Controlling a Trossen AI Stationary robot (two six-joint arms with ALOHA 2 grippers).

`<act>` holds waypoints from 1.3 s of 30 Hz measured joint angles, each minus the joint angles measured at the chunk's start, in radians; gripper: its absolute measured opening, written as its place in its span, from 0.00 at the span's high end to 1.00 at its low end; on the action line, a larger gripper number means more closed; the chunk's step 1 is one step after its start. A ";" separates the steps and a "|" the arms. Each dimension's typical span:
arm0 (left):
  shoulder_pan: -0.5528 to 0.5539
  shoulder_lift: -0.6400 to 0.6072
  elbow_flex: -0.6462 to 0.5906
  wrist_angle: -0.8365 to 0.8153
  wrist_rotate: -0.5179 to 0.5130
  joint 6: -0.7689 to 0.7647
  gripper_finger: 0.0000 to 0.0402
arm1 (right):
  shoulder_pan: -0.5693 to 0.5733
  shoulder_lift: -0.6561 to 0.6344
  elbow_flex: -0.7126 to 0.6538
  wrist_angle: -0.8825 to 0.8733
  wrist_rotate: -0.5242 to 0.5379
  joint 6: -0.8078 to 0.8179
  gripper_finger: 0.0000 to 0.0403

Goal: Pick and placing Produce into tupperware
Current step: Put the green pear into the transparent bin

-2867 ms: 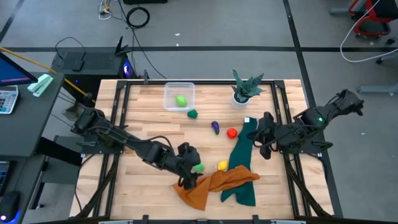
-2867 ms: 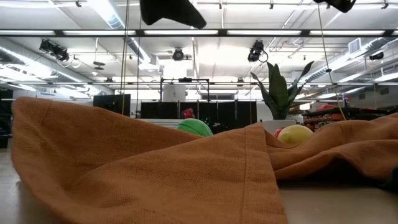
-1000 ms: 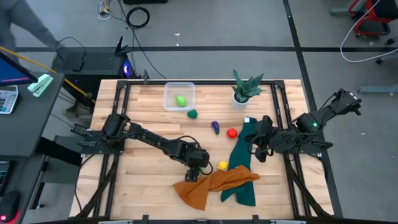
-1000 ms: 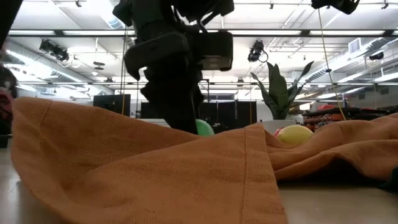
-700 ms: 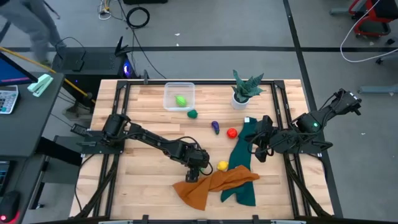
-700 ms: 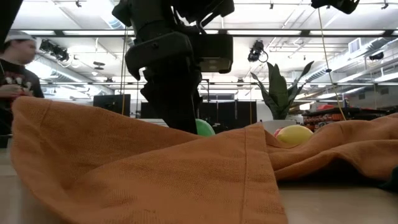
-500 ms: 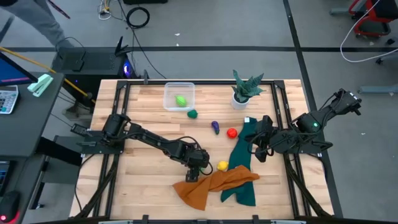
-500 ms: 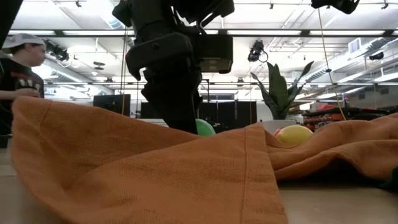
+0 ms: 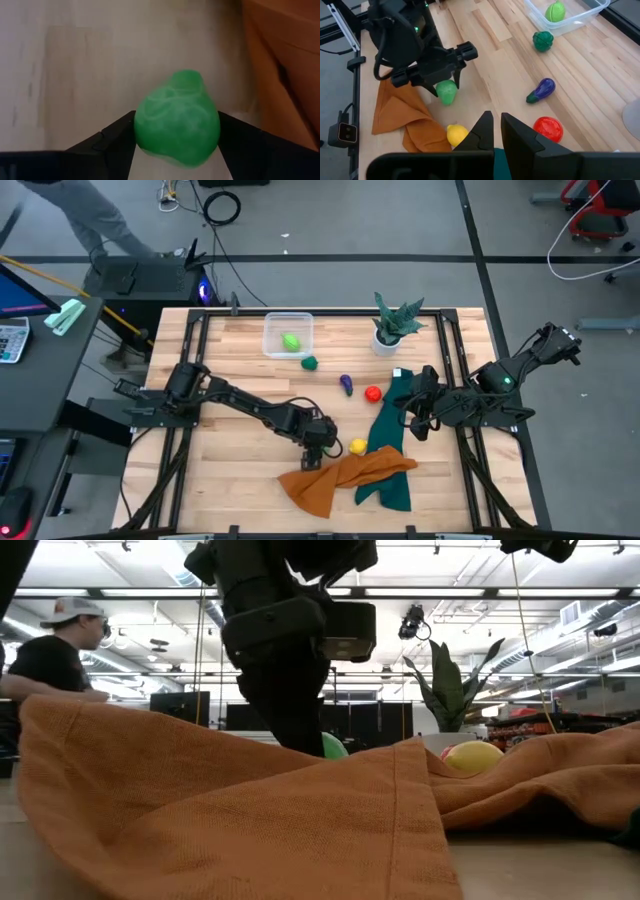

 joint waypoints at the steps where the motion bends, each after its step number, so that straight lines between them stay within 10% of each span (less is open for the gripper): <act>1: 0.003 0.000 0.002 -0.003 -0.001 -0.003 0.36 | 0.000 0.000 0.000 0.000 0.000 0.000 0.99; 39: 0.443 -0.089 0.432 -0.564 -0.099 0.174 0.35 | 0.000 0.000 -0.001 0.000 0.000 0.000 0.99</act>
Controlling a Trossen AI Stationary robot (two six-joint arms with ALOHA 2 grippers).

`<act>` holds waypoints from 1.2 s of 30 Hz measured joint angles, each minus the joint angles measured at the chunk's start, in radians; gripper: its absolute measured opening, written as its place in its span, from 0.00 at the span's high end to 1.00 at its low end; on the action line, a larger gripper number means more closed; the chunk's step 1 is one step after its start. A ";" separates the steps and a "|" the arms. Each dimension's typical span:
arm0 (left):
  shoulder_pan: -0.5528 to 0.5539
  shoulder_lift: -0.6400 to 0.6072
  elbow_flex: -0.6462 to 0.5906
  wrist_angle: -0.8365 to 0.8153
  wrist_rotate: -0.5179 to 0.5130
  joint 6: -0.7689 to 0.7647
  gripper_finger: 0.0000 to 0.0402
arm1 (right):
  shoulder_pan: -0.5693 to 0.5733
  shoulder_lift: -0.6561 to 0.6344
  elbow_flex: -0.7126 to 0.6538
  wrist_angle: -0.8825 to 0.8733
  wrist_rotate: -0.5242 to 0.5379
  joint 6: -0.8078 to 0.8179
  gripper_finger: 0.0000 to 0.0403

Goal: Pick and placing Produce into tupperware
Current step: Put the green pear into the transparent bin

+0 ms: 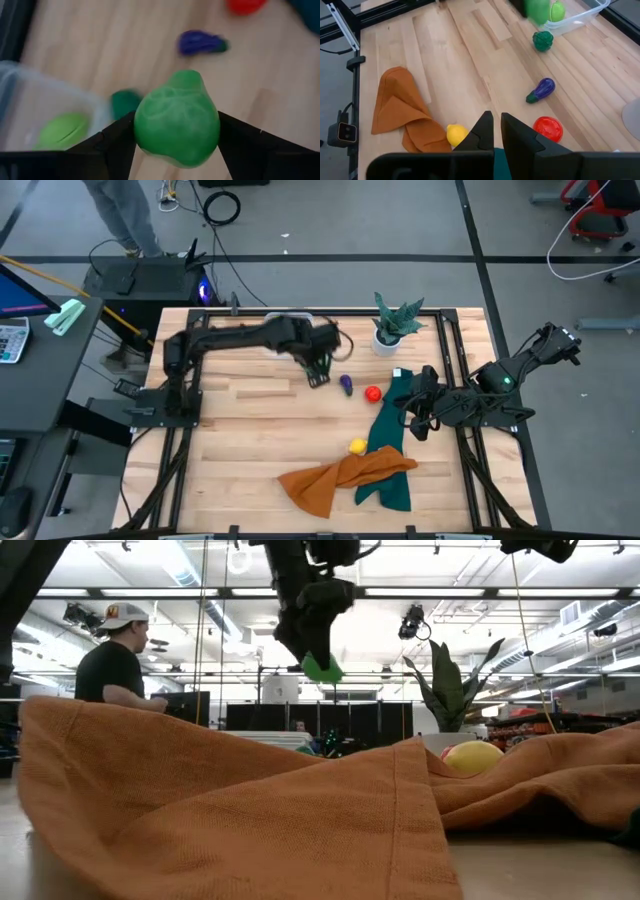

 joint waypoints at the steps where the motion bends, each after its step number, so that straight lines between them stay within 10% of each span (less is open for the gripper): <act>1: 0.021 -0.012 0.000 0.003 -0.003 0.002 0.35 | 0.000 0.000 0.000 0.000 0.000 0.000 0.99; 20: 0.336 -0.078 -0.010 -0.117 -0.018 0.019 0.38 | 0.000 0.000 0.000 0.000 0.000 0.027 0.99; 36: 0.387 -0.076 -0.257 0.011 -0.067 -0.302 0.39 | 0.000 0.000 0.000 0.000 0.005 0.034 0.99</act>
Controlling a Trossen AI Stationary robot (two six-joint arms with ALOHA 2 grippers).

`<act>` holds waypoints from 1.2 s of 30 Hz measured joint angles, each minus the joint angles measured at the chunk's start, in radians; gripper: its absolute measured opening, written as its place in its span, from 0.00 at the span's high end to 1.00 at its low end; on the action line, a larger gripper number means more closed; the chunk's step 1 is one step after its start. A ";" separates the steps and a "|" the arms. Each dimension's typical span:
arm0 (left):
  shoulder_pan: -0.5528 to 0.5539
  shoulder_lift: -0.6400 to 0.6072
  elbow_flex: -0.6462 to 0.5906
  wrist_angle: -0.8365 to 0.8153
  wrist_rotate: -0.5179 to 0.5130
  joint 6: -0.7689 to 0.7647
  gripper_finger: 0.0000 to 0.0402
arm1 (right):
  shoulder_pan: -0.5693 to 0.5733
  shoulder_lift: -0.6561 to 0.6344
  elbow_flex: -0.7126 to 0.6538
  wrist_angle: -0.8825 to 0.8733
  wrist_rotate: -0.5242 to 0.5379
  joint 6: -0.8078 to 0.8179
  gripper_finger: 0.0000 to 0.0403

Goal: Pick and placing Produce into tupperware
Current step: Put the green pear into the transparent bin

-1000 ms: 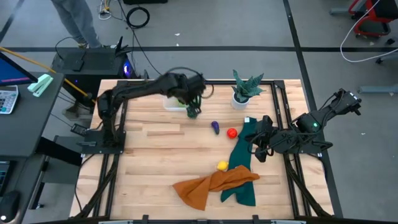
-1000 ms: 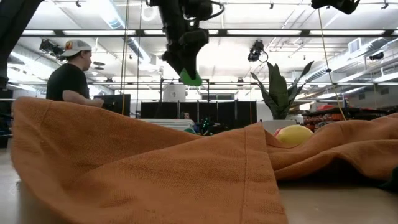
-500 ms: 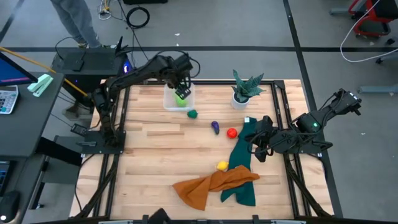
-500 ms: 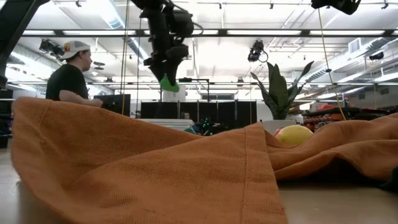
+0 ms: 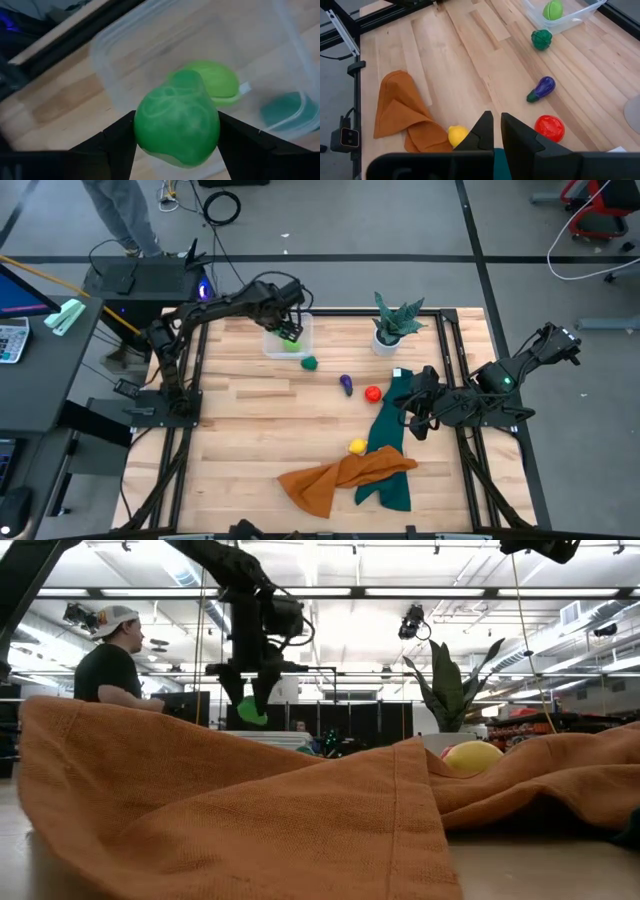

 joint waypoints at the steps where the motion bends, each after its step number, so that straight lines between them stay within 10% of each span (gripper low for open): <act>1: -0.008 0.000 -0.015 0.020 -0.001 -0.007 0.39 | 0.000 0.000 0.000 0.000 0.000 0.000 0.99; 36: -0.064 0.002 -0.209 0.159 -0.019 -0.044 0.31 | 0.000 0.000 0.002 0.000 0.021 0.019 0.99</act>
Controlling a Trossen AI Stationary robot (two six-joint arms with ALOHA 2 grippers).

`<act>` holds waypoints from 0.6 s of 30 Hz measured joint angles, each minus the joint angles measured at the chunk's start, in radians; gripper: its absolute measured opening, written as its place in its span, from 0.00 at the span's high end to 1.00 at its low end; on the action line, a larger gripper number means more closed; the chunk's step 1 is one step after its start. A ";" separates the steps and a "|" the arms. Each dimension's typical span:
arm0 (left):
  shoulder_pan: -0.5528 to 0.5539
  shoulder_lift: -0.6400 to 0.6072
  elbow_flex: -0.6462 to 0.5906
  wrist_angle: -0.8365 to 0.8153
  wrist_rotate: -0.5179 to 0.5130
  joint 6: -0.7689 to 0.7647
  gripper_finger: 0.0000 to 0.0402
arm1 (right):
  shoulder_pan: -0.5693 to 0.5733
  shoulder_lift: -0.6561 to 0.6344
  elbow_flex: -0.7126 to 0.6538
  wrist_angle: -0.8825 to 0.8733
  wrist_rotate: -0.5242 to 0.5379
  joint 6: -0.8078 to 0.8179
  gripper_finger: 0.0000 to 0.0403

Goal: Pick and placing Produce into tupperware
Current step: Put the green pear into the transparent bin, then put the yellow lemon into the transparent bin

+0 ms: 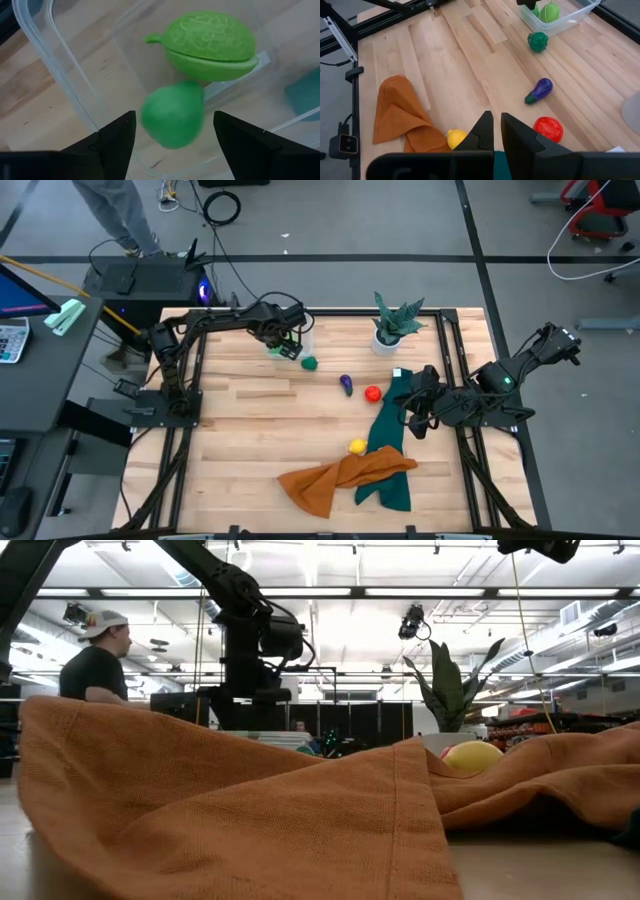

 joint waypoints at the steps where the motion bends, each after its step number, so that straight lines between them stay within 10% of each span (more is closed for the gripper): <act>1: 0.000 0.000 0.000 0.001 0.000 0.000 0.31 | 0.000 0.000 0.000 0.000 0.000 0.000 0.99; 18: 0.000 -0.124 0.000 0.090 0.000 0.030 0.34 | 0.000 0.000 0.000 0.000 0.014 -0.005 0.99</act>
